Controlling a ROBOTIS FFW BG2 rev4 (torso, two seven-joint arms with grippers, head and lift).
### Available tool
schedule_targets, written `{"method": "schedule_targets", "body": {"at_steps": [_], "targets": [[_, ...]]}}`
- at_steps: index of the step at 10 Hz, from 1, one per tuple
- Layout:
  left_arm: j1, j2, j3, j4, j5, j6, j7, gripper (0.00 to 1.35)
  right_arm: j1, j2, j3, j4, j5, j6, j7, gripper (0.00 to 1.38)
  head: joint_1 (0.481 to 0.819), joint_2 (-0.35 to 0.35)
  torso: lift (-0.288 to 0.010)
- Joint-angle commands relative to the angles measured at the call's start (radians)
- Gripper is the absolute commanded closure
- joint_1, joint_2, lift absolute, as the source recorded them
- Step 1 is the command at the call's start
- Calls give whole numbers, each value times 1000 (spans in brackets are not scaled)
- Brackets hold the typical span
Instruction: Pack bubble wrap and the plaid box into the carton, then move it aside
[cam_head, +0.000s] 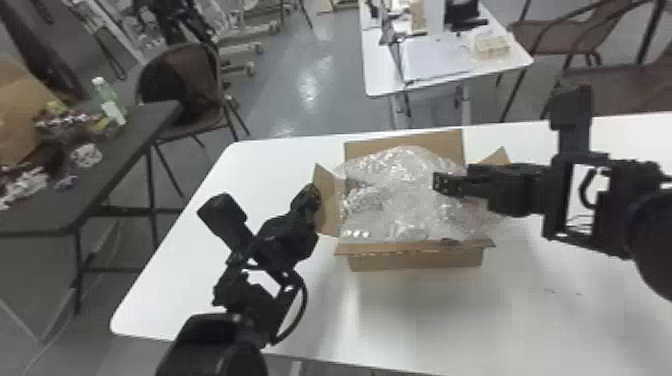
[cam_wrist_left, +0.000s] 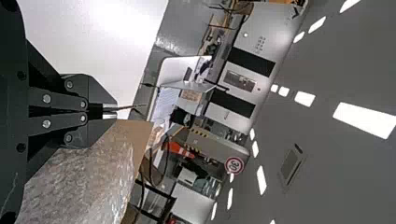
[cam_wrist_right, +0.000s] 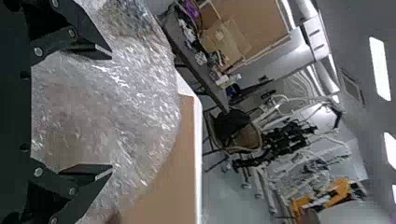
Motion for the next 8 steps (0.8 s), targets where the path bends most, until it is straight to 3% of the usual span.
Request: {"method": "schedule_targets", "body": {"at_steps": [1, 2, 4, 5, 8], "targets": [[5, 3, 8, 0, 8, 2, 0, 1214, 91, 1, -80, -155, 115, -73, -6, 124, 650, 313, -166], [10, 5, 14, -1, 18, -3, -1, 1214, 165, 1, -137, -234, 146, -83, -14, 125, 635, 278, -166], [21, 14, 28, -8, 33, -5, -1, 1213, 311, 1, -226, -393, 223, -93, -49, 125, 638, 228, -166], [25, 17, 32, -9, 38, -9, -1, 1213, 357, 1, -256, -418, 206, -93, -49, 125, 650, 194, -166], [28, 17, 52, -11, 44, -12, -7, 1213, 539, 1, -324, -573, 316, -158, -56, 125, 685, 147, -166]]}}
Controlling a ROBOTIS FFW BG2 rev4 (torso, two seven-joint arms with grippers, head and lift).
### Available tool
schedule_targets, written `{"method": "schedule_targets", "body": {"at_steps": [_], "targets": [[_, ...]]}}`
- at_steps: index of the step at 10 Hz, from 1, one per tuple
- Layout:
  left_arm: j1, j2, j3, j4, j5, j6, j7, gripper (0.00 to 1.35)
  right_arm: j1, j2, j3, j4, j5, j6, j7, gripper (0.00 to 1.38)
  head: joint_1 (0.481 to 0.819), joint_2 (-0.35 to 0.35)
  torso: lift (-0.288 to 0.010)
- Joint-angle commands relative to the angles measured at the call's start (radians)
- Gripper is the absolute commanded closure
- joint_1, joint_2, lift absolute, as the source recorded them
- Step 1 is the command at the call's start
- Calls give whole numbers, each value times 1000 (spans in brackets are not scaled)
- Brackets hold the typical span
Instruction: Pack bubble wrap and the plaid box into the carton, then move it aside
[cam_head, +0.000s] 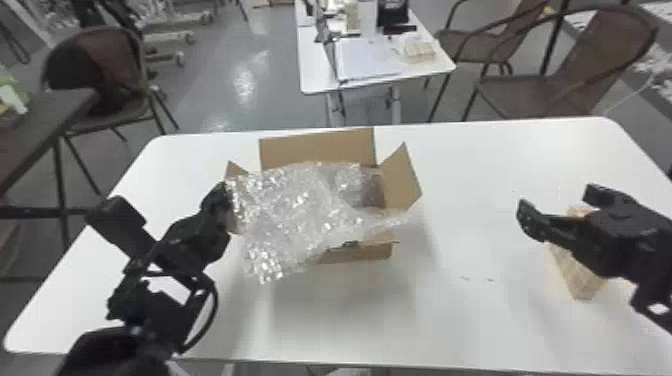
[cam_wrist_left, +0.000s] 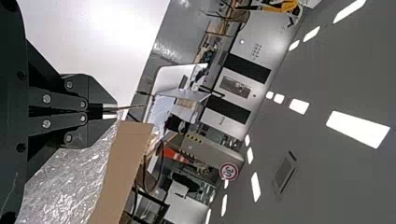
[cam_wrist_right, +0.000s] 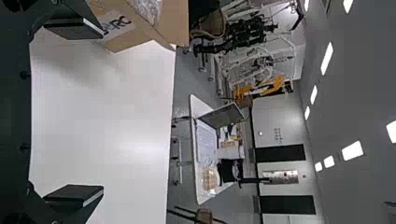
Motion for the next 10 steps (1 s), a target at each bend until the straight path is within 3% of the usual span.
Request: {"method": "schedule_targets", "body": {"at_steps": [1, 5, 10], "targets": [[7, -4, 11, 0, 9, -3, -1, 1214, 85, 1, -40, -61, 67, -18, 0, 125, 691, 138, -166], [20, -4, 18, -5, 20, -3, -4, 1214, 162, 1, -115, -84, 147, -7, 0, 125, 695, 74, -166], [21, -12, 20, -2, 23, 0, -5, 1214, 93, 1, -115, 86, 225, -30, 0, 124, 695, 29, -166]]}}
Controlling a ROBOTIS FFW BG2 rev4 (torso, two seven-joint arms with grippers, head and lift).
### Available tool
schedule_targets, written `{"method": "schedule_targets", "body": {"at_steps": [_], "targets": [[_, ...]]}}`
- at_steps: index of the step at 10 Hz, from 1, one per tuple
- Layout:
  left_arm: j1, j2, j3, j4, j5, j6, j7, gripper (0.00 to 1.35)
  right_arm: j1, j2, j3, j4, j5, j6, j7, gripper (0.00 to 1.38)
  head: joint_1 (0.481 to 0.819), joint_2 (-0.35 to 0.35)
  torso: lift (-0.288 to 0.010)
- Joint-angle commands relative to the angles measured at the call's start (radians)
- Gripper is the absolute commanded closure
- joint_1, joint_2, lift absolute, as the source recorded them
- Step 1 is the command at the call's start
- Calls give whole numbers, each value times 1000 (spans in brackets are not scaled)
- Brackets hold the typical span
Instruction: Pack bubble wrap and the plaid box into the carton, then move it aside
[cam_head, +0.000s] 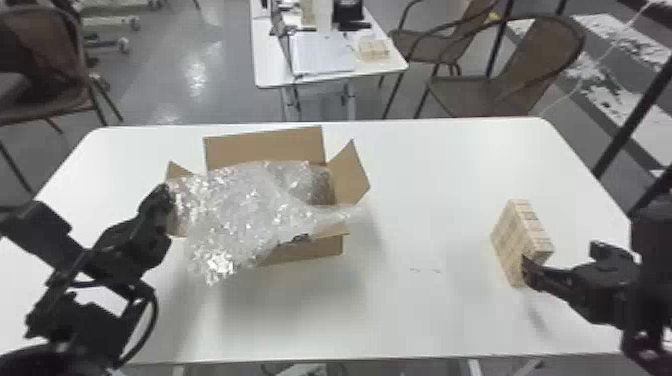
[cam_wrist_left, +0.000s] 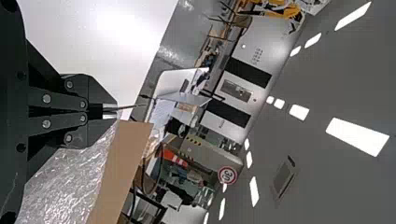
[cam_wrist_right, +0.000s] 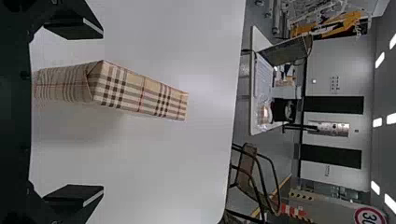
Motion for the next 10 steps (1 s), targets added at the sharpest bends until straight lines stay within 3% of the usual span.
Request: {"method": "schedule_targets", "body": {"at_steps": [1, 3, 4, 5, 8, 10], "targets": [[0, -5, 0, 2, 0, 0, -2, 1213, -25, 1, 0, 78, 9, -44, 0, 125, 695, 26, -166], [-3, -5, 0, 2, 0, 0, -3, 1214, -71, 1, 11, 156, 9, -73, 0, 156, 695, 23, -166], [-3, -6, 0, 2, 0, 1, -3, 1214, -85, 1, 20, 173, 11, -76, 1, 317, 695, 26, -166], [-3, -6, 0, 2, 2, 1, -3, 1214, -90, 1, 21, 187, -6, -78, 1, 644, 695, 32, -166], [-3, -11, 4, 2, 2, 1, -5, 1214, -90, 1, 43, 193, -6, -76, 3, 1095, 695, 44, -166], [-2, -11, 4, 2, 2, 1, -6, 1213, -88, 1, 45, 191, -9, -78, 3, 1122, 695, 52, -166]]}}
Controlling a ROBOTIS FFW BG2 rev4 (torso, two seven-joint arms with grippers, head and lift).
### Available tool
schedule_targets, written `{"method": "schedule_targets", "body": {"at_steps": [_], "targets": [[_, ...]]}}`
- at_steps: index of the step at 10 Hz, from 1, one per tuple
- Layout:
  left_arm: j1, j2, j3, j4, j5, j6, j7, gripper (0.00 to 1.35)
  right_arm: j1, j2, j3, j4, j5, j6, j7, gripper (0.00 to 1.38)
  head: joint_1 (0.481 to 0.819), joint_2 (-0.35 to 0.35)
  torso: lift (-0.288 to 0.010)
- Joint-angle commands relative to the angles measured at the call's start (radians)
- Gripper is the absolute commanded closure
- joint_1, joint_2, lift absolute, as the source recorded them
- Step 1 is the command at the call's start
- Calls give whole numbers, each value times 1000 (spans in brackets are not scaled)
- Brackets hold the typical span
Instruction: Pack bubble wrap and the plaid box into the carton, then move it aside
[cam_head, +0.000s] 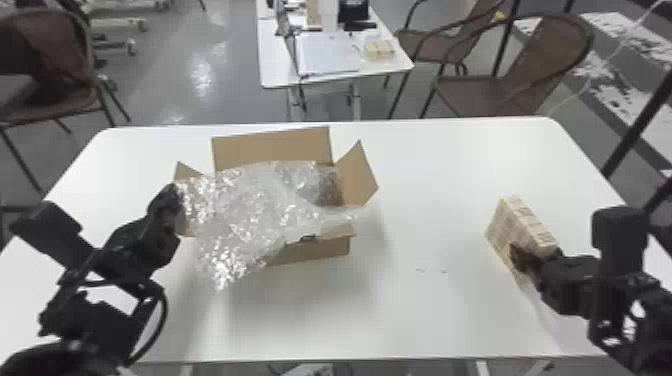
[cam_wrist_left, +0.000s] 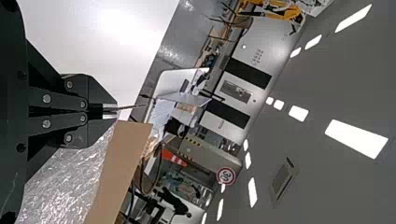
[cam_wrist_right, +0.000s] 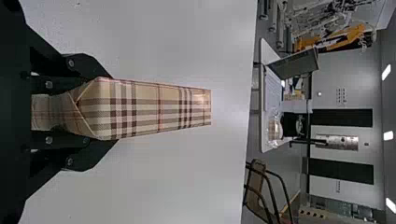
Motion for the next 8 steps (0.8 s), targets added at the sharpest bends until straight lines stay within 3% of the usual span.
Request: {"method": "schedule_targets", "body": {"at_steps": [1, 3, 5, 8], "targets": [[1, 0, 0, 0, 1, 0, -2, 1214, 3, 1, 0, -3, -7, -2, 0, 1122, 695, 53, -166], [1, 0, 1, 0, 1, 0, -3, 1214, 6, 1, 1, -24, -73, -19, 0, 1122, 695, 57, -166], [1, -5, 1, 2, 1, 3, -3, 1214, -20, 1, 17, -133, -116, -22, 0, 1122, 695, 71, -166], [0, -8, 0, 6, 1, 6, -3, 1214, -99, 1, 90, -210, -252, -24, 0, 1122, 695, 101, -166]]}}
